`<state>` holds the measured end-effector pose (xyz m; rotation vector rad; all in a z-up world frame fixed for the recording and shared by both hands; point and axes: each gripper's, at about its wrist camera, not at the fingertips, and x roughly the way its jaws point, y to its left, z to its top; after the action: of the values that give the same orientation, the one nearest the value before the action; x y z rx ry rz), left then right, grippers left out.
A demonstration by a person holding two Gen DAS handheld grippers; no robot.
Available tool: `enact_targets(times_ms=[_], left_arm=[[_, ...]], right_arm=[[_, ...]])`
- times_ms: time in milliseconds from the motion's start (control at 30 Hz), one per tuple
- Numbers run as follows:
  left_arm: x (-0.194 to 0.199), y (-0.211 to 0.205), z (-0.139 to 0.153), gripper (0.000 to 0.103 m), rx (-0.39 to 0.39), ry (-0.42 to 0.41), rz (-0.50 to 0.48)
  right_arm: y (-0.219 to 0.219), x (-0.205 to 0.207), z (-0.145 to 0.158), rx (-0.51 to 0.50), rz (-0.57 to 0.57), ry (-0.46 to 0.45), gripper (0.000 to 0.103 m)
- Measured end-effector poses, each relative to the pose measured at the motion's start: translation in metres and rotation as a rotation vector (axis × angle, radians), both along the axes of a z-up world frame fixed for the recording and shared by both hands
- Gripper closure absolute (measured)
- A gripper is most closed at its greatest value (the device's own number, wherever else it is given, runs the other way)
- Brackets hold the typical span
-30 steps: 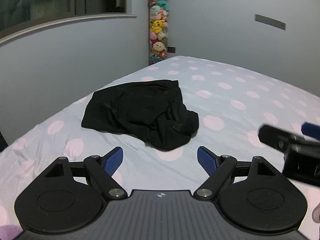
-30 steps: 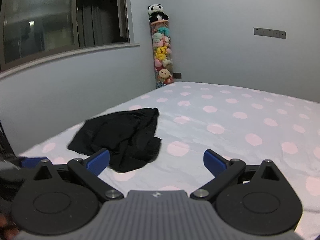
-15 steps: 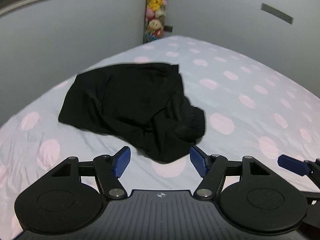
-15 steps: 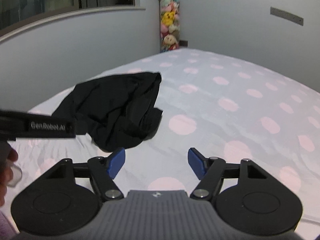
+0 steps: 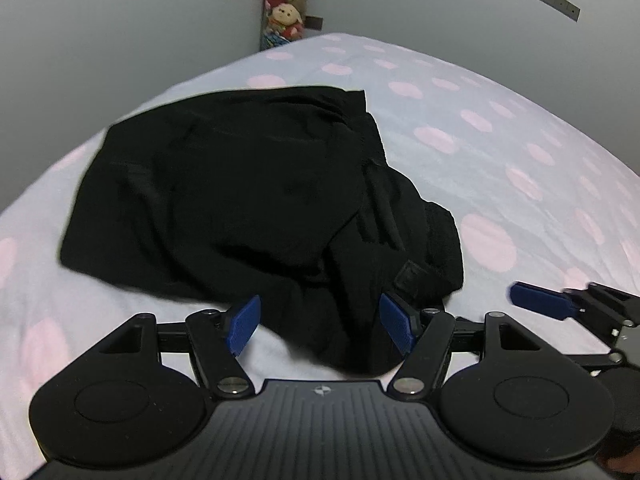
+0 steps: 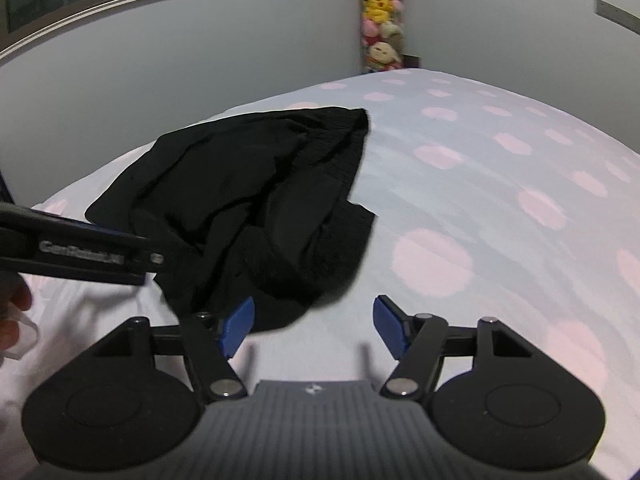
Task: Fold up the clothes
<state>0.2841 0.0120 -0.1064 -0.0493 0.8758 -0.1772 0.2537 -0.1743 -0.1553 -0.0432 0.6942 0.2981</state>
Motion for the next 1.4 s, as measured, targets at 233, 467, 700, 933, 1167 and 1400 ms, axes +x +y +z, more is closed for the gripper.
enact_targets(times_ms=[233, 467, 700, 933, 1167, 1400], left_arm=[[0.032, -0.010, -0.020, 0.061, 0.008, 0.041, -0.015], [0.034, -0.021, -0.021, 0.100, 0.053, 0.050, -0.045], [-0.014, -0.041, 0.020, 0.102, 0.034, 0.028, -0.117], [-0.110, -0.075, 0.055, 0.103, -0.068, 0.049, -0.217], [-0.185, -0.113, 0.048, 0.102, -0.044, 0.119, -0.346], [-0.260, -0.150, 0.041, 0.102, -0.020, 0.189, -0.474]], right_arm=[[0.013, 0.027, -0.016, -0.020, 0.089, -0.025, 0.053], [0.019, 0.030, -0.010, -0.004, 0.117, -0.009, 0.098], [-0.001, -0.015, 0.026, -0.009, 0.067, -0.048, 0.100], [-0.050, -0.114, 0.073, -0.006, -0.009, -0.057, 0.100], [-0.116, -0.237, 0.098, 0.001, -0.112, -0.004, 0.100], [-0.149, -0.328, 0.086, 0.022, -0.189, 0.106, 0.099]])
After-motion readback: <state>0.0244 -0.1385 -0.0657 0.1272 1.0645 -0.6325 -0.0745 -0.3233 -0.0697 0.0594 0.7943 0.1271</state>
